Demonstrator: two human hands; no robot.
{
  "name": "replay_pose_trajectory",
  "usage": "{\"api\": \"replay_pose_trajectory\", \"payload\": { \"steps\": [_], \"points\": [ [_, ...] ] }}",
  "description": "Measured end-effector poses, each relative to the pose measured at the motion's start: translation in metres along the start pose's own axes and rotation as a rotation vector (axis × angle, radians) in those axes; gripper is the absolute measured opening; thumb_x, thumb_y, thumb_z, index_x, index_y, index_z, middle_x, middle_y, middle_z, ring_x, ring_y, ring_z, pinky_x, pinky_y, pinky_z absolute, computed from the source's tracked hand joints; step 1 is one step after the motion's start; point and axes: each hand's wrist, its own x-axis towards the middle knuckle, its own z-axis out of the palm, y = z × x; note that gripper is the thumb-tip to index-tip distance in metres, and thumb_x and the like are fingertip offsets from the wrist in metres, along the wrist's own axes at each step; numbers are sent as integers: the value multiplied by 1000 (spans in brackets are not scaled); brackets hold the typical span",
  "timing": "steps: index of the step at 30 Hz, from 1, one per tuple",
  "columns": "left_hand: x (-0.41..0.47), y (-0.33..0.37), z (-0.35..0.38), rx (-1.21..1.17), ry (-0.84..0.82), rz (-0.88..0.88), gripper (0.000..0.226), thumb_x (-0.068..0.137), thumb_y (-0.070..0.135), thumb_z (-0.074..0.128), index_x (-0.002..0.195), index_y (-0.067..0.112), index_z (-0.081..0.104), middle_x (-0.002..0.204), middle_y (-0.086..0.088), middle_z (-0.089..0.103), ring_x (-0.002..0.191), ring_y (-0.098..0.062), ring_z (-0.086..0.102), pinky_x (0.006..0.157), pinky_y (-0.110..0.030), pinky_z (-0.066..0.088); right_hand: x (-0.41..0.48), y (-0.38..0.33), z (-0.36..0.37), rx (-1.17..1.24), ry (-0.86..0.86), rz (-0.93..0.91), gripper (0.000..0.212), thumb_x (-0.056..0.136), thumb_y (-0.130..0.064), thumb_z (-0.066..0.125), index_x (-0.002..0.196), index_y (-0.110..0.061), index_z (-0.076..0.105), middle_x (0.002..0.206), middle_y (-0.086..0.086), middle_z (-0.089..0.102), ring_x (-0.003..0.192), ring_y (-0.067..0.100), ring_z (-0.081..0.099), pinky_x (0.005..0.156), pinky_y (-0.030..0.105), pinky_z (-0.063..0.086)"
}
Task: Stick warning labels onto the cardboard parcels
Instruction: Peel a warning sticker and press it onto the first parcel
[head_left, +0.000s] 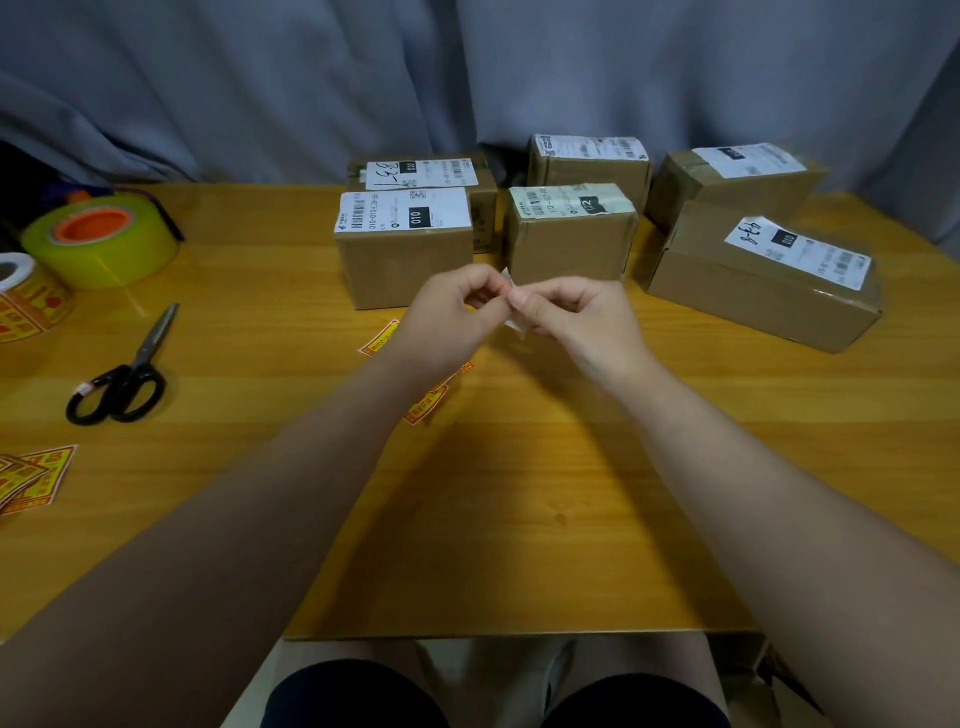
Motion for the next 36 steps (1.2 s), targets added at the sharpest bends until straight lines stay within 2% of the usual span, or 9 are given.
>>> {"api": "replay_pose_trajectory", "payload": {
  "steps": [5, 8, 12, 19, 23, 26, 31, 34, 36],
  "points": [
    [0, -9, 1, 123, 0, 23, 10, 89, 17, 61, 86, 9, 66, 88, 0, 62, 83, -8, 54, 71, -14, 40, 4, 4, -1, -180, 27, -67, 7, 84, -10, 68, 87, -14, 72, 76, -5, 68, 75, 6, 64, 72, 18, 50],
    [-4, -9, 0, 59, -9, -7, 10, 89, 14, 60, 85, 5, 65, 86, -1, 61, 79, -4, 52, 69, -14, 39, 2, 4, 4, -257, 41, -66, 6, 86, -12, 66, 84, -15, 71, 75, -7, 66, 72, 1, 61, 69, 14, 48],
    [-9, -8, -1, -79, -49, -82, 11, 90, 9, 56, 85, 1, 62, 83, -7, 58, 75, -6, 50, 65, -13, 40, -1, 4, 10, -190, 47, 13, 9, 88, -11, 63, 82, -14, 69, 73, -8, 65, 65, -5, 58, 63, 11, 46],
    [-15, -13, -4, -250, -45, -224, 16, 92, 16, 56, 92, 2, 63, 88, -9, 60, 82, -15, 53, 74, -27, 43, -3, 8, 15, -123, 121, 81, 9, 90, -14, 60, 85, -16, 67, 81, -2, 66, 81, 12, 61, 76, 25, 50],
    [-16, -6, -6, -291, -12, -235, 24, 92, 28, 54, 97, 8, 66, 90, -3, 63, 80, -4, 55, 73, -16, 46, -2, 4, 12, -265, 107, -36, 8, 90, -14, 61, 85, -15, 67, 79, -4, 65, 80, 12, 60, 73, 26, 49],
    [-11, -1, -6, -173, 26, -165, 24, 91, 27, 58, 98, 5, 66, 86, -6, 62, 76, -5, 53, 66, -13, 44, -2, 4, 13, -323, 96, -84, 8, 89, -15, 61, 85, -16, 68, 78, -3, 65, 79, 14, 62, 72, 27, 50],
    [-6, -2, -4, -214, 36, -166, 16, 92, 21, 58, 91, 6, 65, 93, -32, 59, 79, -21, 49, 74, -33, 42, -1, 4, 10, -178, 72, -45, 11, 91, -11, 59, 89, -13, 69, 79, -7, 66, 76, 2, 60, 70, 14, 47],
    [-4, -2, -1, -204, 66, -176, 12, 93, 18, 55, 89, 9, 63, 85, -18, 58, 78, -17, 49, 71, -23, 42, -4, 5, 9, 2, 32, 34, 20, 97, -14, 50, 100, -9, 69, 87, 2, 69, 83, 6, 63, 78, 22, 51],
    [-3, -2, 0, -142, 72, -148, 11, 93, 17, 55, 89, 10, 62, 81, -10, 55, 73, -13, 46, 64, -17, 39, -5, 2, 9, 63, 39, 56, 20, 96, -18, 52, 95, -10, 70, 84, 4, 70, 80, 8, 64, 74, 22, 53]
  ]
}}
